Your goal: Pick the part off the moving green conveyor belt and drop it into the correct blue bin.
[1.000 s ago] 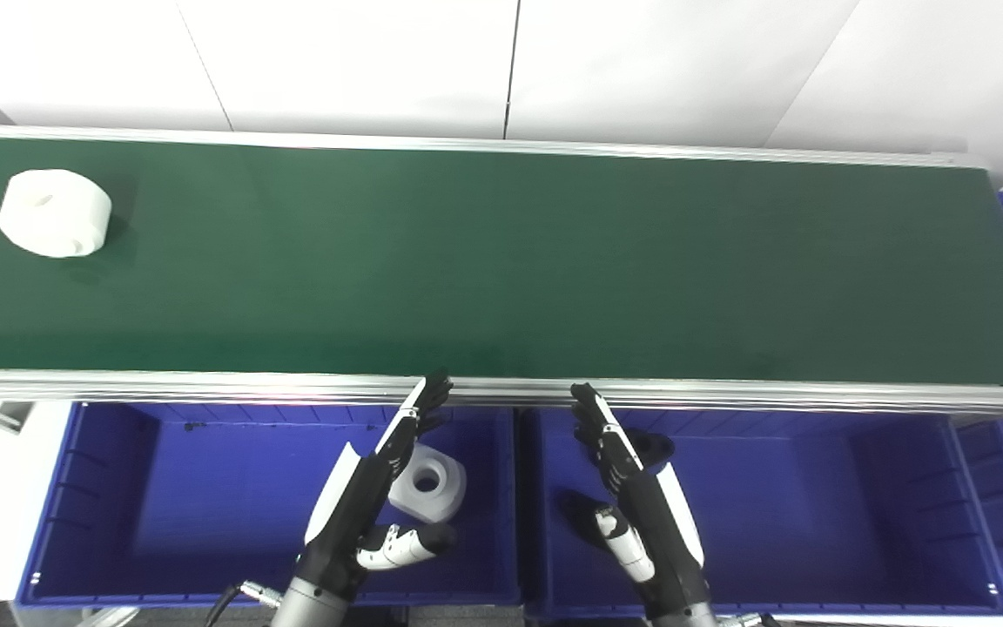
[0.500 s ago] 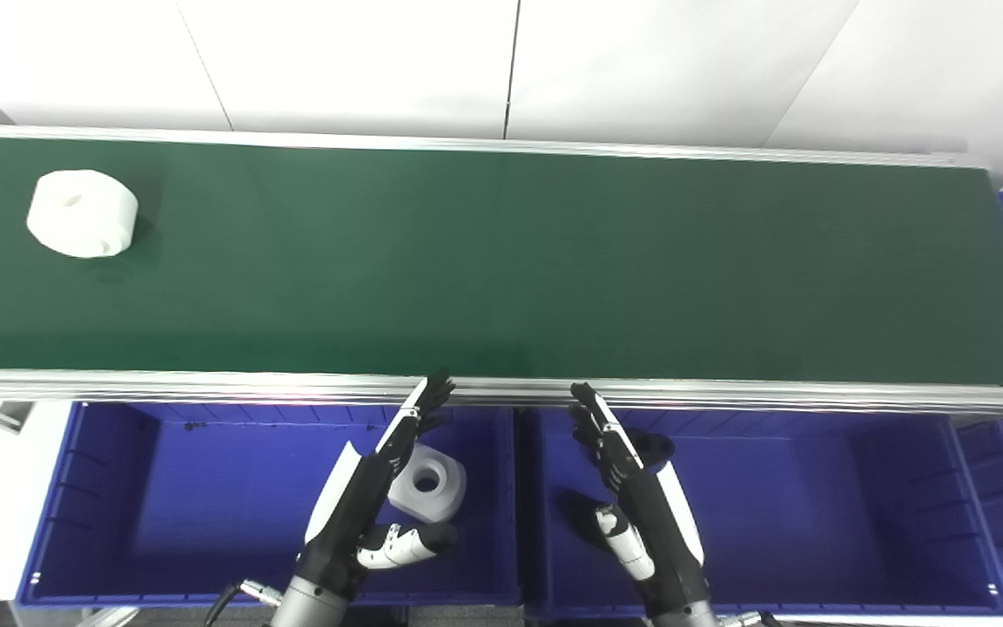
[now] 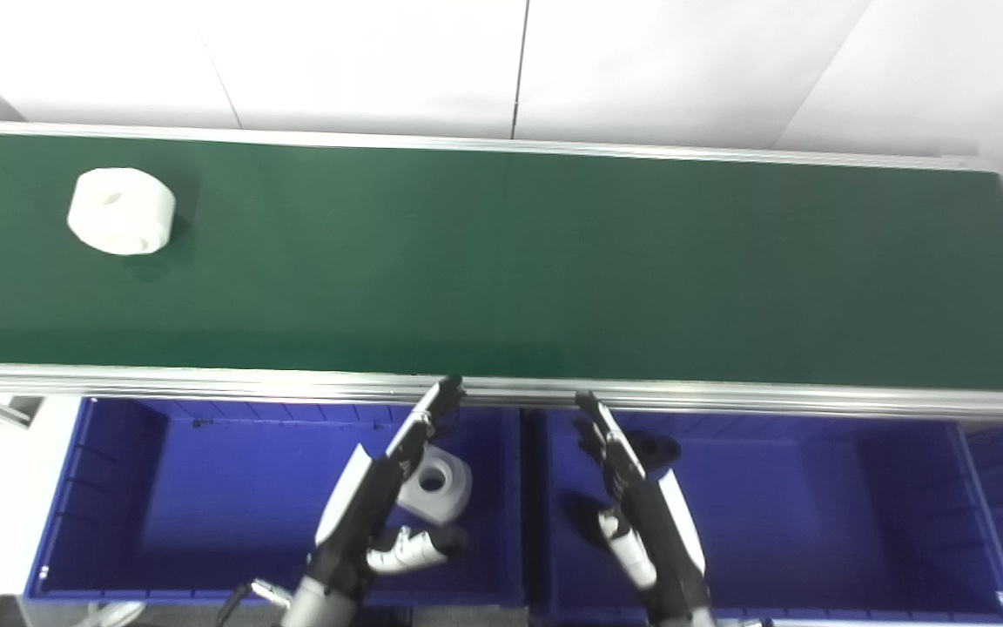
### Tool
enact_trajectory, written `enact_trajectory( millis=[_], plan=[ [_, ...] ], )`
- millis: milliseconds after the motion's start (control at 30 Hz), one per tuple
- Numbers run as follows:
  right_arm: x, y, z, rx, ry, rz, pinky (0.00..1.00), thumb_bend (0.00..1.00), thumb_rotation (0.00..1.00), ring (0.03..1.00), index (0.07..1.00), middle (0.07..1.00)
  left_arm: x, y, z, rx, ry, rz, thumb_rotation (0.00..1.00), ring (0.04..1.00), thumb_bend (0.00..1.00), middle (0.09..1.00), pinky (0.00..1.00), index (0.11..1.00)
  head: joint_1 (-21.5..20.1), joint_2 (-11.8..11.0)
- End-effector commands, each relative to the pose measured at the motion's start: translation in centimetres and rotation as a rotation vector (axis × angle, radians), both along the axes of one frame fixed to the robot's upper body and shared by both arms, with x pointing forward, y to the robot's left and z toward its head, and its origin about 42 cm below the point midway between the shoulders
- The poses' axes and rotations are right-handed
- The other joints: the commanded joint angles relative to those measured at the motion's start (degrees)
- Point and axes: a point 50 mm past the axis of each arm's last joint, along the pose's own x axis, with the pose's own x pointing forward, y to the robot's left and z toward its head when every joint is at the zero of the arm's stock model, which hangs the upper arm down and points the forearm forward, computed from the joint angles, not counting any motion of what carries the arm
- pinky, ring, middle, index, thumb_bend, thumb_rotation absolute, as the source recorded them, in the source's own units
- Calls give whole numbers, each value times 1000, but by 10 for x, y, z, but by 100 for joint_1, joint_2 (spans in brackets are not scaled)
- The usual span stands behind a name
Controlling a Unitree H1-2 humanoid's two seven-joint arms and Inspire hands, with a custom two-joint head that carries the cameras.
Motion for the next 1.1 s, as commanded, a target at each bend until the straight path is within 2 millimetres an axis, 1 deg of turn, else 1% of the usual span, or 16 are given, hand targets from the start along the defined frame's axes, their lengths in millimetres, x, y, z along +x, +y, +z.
enact_trajectory(
  millis=[0, 67, 100, 167, 233, 267, 300, 467, 633, 700, 767, 833, 900, 967, 1033, 1067],
  plan=[
    [3, -2, 5, 23, -69, 6, 921, 860, 1000, 954, 955, 1000, 3, -5, 4, -18, -51, 2, 781, 928, 891, 939, 841, 950, 50, -55],
    [3, -4, 3, 25, -64, 3, 921, 857, 1000, 958, 954, 1000, 3, -7, 1, -14, -47, 0, 775, 912, 887, 934, 826, 941, 137, -156],
    [3, -5, 3, 25, -61, 1, 922, 856, 998, 958, 957, 1000, 4, -8, 0, -13, -45, -1, 765, 905, 875, 931, 818, 938, 232, -250],
    [3, -7, 2, 28, -57, -1, 929, 857, 994, 961, 962, 1000, 4, -9, -2, -1, -50, -8, 747, 894, 858, 925, 798, 930, 300, -291],
    [3, -8, 2, 32, -56, -1, 928, 863, 994, 962, 967, 1000, 4, -10, -2, 3, -51, -14, 741, 888, 865, 919, 776, 924, 478, -358],
    [2, -9, 2, 32, -57, -1, 926, 864, 994, 962, 970, 1000, 4, -10, -3, 2, -51, -14, 738, 885, 867, 917, 769, 921, 478, -358],
    [2, -10, 5, 44, -62, -1, 925, 865, 995, 962, 971, 1000, 4, -10, -3, 3, -50, -13, 736, 884, 869, 916, 765, 920, 598, -387],
    [1, -8, 19, 77, -97, 6, 973, 870, 958, 986, 987, 1000, 3, -7, -3, 18, -53, -19, 759, 867, 886, 897, 737, 905, 734, -386],
    [2, -3, 23, 82, -114, 12, 999, 854, 943, 1000, 988, 1000, 3, -4, -2, 15, -57, -23, 758, 854, 872, 893, 712, 895, 729, -296],
    [2, -2, 23, 80, -117, 17, 1000, 851, 944, 1000, 996, 1000, 5, -6, 2, -12, -64, -30, 738, 856, 870, 890, 716, 896, 746, -237],
    [2, -2, 23, 77, -116, 20, 1000, 852, 946, 1000, 998, 1000, 7, -8, 8, -31, -79, -32, 719, 840, 872, 883, 698, 891, 751, -206],
    [2, -3, 22, 67, -118, 22, 1000, 855, 950, 1000, 998, 1000, 9, -9, 16, -33, -115, -43, 698, 841, 875, 881, 709, 887, 748, -181],
    [3, -3, 21, 56, -120, 22, 1000, 853, 957, 1000, 1000, 1000, 14, -8, 32, -34, -182, -61, 678, 847, 846, 883, 728, 896, 755, -157],
    [4, -4, 21, 49, -121, 22, 1000, 857, 959, 1000, 1000, 1000, 17, -8, 45, -42, -236, -62, 665, 846, 843, 882, 730, 896, 783, -137],
    [4, -5, 20, 44, -122, 22, 999, 864, 967, 996, 1000, 1000, 23, -7, 60, -67, -286, -60, 603, 830, 869, 861, 726, 886, 831, -120],
    [5, -6, 20, 44, -121, 24, 995, 856, 967, 996, 1000, 1000, 27, -6, 67, -79, -314, -60, 555, 822, 886, 849, 720, 877, 881, -120]
  ],
)
